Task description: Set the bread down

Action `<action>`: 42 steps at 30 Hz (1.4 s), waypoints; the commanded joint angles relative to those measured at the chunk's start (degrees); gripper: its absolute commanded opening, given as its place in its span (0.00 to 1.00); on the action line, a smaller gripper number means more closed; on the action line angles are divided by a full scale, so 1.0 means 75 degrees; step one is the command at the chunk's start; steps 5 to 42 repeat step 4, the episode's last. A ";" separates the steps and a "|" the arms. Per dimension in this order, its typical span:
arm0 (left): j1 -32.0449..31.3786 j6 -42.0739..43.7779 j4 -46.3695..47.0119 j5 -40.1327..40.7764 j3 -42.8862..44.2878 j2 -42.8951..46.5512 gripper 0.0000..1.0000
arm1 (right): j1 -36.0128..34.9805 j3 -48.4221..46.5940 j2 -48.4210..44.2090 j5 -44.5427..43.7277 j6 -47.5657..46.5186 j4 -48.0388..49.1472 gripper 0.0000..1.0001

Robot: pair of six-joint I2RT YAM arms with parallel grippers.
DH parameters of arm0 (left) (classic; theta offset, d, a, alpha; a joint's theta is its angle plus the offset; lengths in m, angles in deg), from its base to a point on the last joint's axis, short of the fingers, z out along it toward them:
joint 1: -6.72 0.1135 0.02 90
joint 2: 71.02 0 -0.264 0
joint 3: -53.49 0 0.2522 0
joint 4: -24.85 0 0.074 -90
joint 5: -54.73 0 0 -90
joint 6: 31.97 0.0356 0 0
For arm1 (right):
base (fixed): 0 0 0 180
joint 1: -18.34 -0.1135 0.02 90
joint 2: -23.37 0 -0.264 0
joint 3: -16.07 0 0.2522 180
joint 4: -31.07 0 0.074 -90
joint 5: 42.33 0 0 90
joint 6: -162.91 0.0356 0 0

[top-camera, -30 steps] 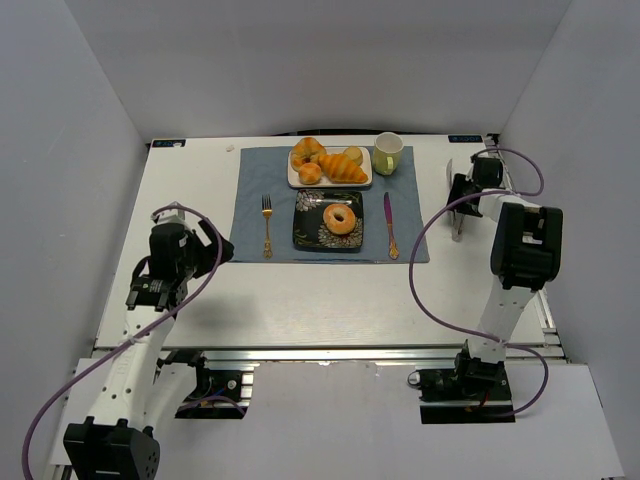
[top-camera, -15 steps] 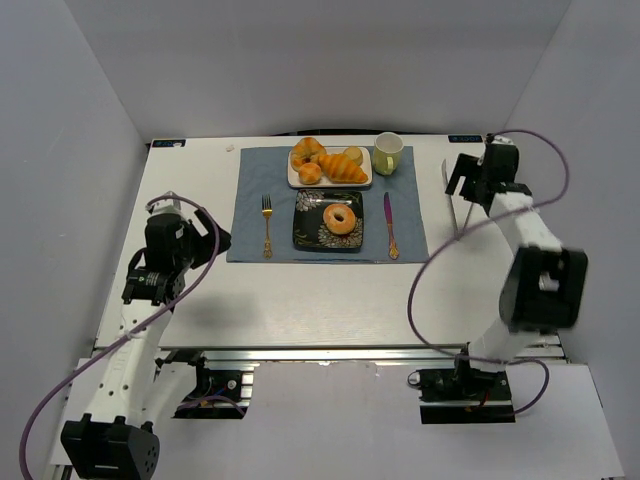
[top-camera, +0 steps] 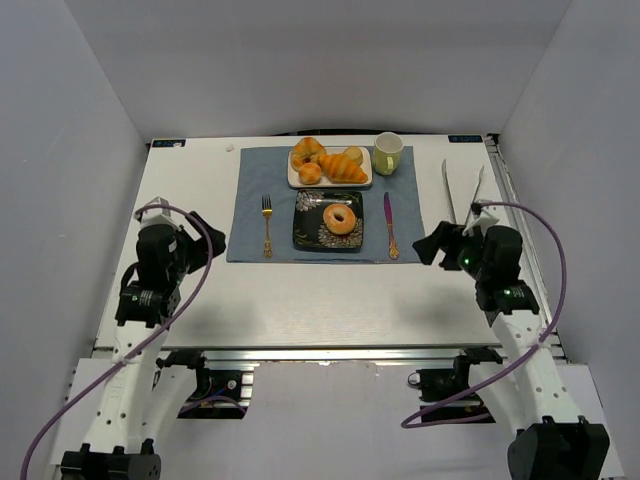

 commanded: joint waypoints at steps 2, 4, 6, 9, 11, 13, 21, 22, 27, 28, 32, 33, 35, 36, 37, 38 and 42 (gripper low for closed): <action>-0.0040 0.0365 -0.0491 0.0358 0.0191 0.0017 0.98 | 0.0026 0.0107 -0.0472 0.0462 -0.0211 0.0095 0.89; -0.0040 0.0412 -0.0514 0.0358 0.0191 0.0075 0.98 | 0.0026 0.0037 -0.0355 0.0321 -0.0352 -0.0173 0.90; -0.0040 0.0412 -0.0514 0.0358 0.0191 0.0075 0.98 | 0.0026 0.0037 -0.0355 0.0321 -0.0352 -0.0173 0.90; -0.0040 0.0412 -0.0514 0.0358 0.0191 0.0075 0.98 | 0.0026 0.0037 -0.0355 0.0321 -0.0352 -0.0173 0.90; -0.0040 0.0412 -0.0514 0.0358 0.0191 0.0075 0.98 | 0.0026 0.0037 -0.0355 0.0321 -0.0352 -0.0173 0.90; -0.0040 0.0412 -0.0514 0.0358 0.0191 0.0075 0.98 | 0.0026 0.0037 -0.0355 0.0321 -0.0352 -0.0173 0.90; -0.0040 0.0412 -0.0514 0.0358 0.0191 0.0075 0.98 | 0.0026 0.0037 -0.0355 0.0321 -0.0352 -0.0173 0.90; -0.0040 0.0412 -0.0514 0.0358 0.0191 0.0075 0.98 | 0.0026 0.0037 -0.0355 0.0321 -0.0352 -0.0173 0.90; -0.0040 0.0412 -0.0514 0.0358 0.0191 0.0075 0.98 | 0.0026 0.0037 -0.0355 0.0321 -0.0352 -0.0173 0.90; -0.0040 0.0412 -0.0514 0.0358 0.0191 0.0075 0.98 | 0.0026 0.0037 -0.0355 0.0321 -0.0352 -0.0173 0.90; -0.0040 0.0412 -0.0514 0.0358 0.0191 0.0075 0.98 | 0.0026 0.0037 -0.0355 0.0321 -0.0352 -0.0173 0.90; -0.0040 0.0412 -0.0514 0.0358 0.0191 0.0075 0.98 | 0.0026 0.0037 -0.0355 0.0321 -0.0352 -0.0173 0.90; -0.0040 0.0412 -0.0514 0.0358 0.0191 0.0075 0.98 | 0.0026 0.0037 -0.0355 0.0321 -0.0352 -0.0173 0.90; -0.0040 0.0412 -0.0514 0.0358 0.0191 0.0075 0.98 | 0.0026 0.0037 -0.0355 0.0321 -0.0352 -0.0173 0.90; -0.0040 0.0412 -0.0514 0.0358 0.0191 0.0075 0.98 | 0.0026 0.0037 -0.0355 0.0321 -0.0352 -0.0173 0.90; -0.0040 0.0412 -0.0514 0.0358 0.0191 0.0075 0.98 | 0.0026 0.0037 -0.0355 0.0321 -0.0352 -0.0173 0.90; -0.0040 0.0412 -0.0514 0.0358 0.0191 0.0075 0.98 | 0.0026 0.0037 -0.0355 0.0321 -0.0352 -0.0173 0.90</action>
